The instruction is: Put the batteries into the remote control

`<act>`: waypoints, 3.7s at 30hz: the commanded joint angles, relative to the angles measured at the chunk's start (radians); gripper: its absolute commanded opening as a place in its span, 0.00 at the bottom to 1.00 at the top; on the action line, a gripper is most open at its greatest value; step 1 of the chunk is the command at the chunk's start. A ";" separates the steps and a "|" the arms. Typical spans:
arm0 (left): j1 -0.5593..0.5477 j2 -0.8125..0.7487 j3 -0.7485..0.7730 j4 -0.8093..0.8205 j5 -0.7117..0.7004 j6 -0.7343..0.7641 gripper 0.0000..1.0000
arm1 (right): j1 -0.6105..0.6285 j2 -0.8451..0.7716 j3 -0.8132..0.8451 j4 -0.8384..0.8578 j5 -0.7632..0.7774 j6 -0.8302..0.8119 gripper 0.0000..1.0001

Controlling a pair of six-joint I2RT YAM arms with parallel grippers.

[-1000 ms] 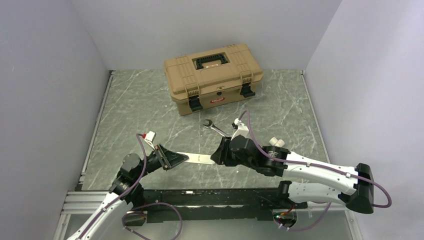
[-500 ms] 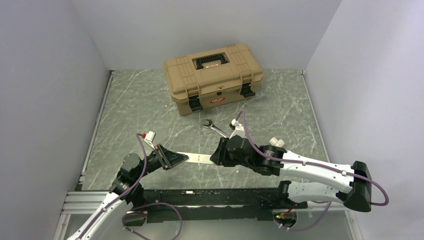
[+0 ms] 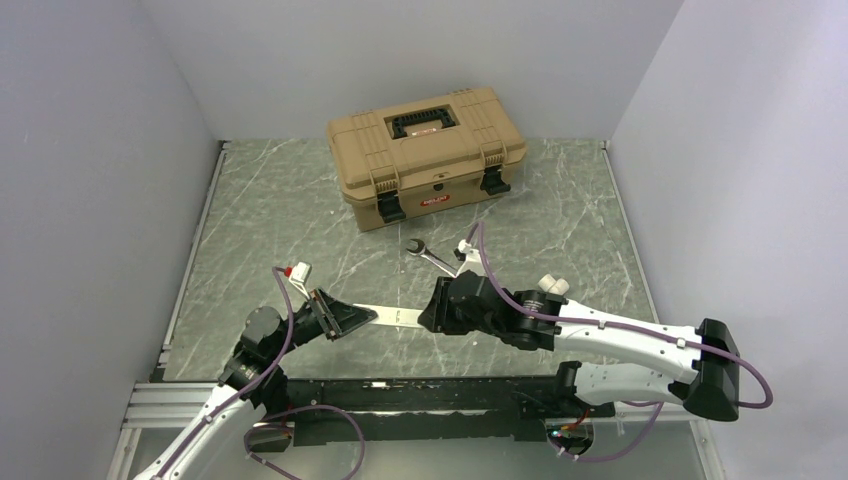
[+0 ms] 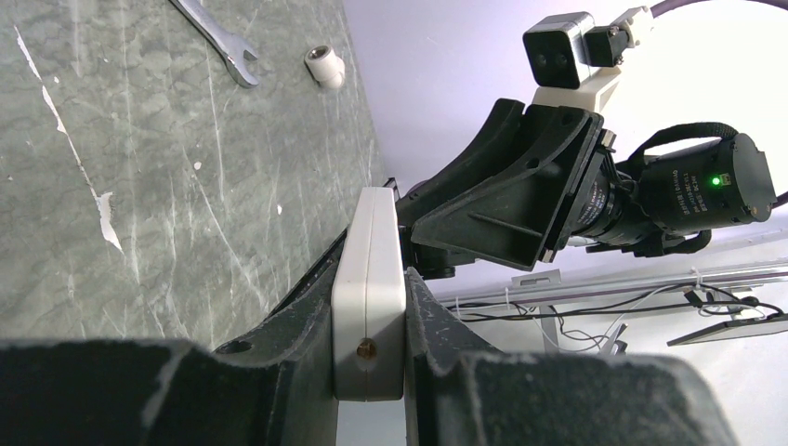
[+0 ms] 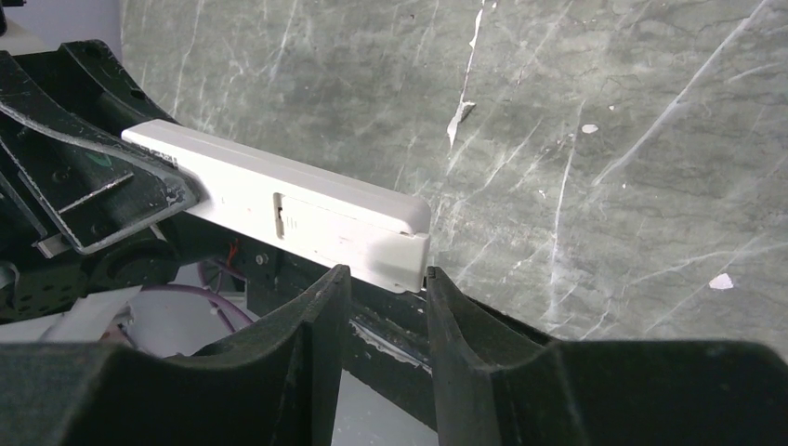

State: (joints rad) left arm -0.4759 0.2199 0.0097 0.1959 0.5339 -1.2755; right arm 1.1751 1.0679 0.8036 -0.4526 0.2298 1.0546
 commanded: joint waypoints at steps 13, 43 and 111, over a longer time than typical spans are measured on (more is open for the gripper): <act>-0.005 0.001 -0.027 0.045 0.004 0.005 0.00 | 0.003 0.017 0.023 0.017 0.001 -0.008 0.38; -0.004 0.009 -0.026 0.053 0.008 0.005 0.00 | 0.004 0.056 0.045 -0.008 0.005 -0.014 0.34; -0.003 0.028 -0.036 0.127 0.036 -0.007 0.00 | 0.005 0.198 0.106 0.169 -0.151 -0.093 0.29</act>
State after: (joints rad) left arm -0.4706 0.2535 0.0097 0.1501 0.5175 -1.2327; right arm 1.1667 1.2495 0.8593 -0.4473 0.1715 0.9596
